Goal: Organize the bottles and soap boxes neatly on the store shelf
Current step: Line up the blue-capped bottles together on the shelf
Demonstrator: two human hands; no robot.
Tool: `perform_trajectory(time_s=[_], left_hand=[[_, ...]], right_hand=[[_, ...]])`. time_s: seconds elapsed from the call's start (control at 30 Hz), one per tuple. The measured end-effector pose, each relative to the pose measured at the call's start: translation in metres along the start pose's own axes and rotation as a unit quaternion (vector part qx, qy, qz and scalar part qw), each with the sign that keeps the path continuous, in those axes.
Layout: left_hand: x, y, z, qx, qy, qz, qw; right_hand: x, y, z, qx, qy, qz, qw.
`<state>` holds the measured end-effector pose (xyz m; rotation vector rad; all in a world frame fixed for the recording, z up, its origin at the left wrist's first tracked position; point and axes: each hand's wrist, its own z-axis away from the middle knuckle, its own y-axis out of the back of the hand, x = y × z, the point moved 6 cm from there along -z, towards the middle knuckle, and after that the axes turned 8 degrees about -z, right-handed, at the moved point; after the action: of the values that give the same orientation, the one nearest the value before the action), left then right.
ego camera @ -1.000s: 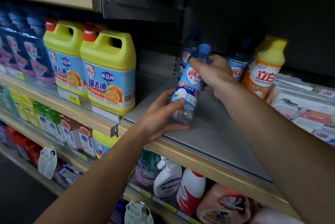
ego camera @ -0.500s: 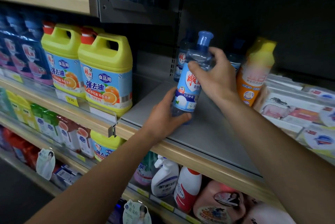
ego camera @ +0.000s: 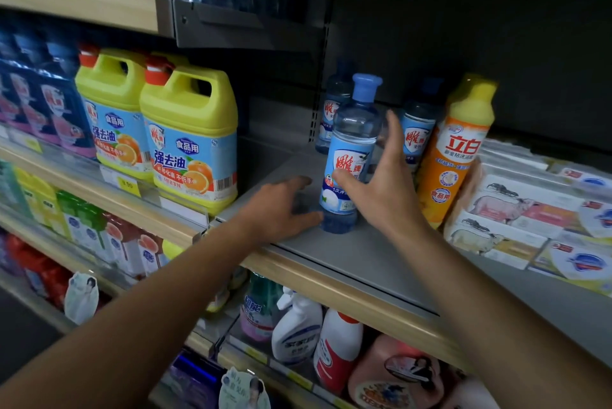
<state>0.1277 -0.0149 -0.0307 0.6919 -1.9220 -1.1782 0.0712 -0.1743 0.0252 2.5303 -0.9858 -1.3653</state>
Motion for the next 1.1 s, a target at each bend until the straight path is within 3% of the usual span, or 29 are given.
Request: perform_trajectory(time_s=[0.13,0.23,0.67,0.87,1.1], left_hand=[[-0.021,-0.004,0.008,-0.042,0.002,-0.11,0.993],[-0.021,-0.01,0.008,-0.025,-0.01,-0.134,0.991],[-0.03,-0.014,0.004,-0.004,0.007,-0.113,0.994],[-0.032,-0.013,0.004,-0.007,0.017,-0.1,0.995],[-0.033,-0.015,0.003,-0.014,0.025,-0.092,0.995]], right_hand=[[0.025,-0.013,0.012,0.006,-0.05,0.026,0.998],[0.032,-0.022,-0.001,0.012,-0.054,0.017,0.998],[0.084,-0.082,-0.097,0.038,-0.12,0.014,0.992],[0.112,-0.094,-0.095,-0.03,-0.183,0.053,0.981],[0.126,-0.105,-0.101,-0.049,-0.184,0.121,0.974]])
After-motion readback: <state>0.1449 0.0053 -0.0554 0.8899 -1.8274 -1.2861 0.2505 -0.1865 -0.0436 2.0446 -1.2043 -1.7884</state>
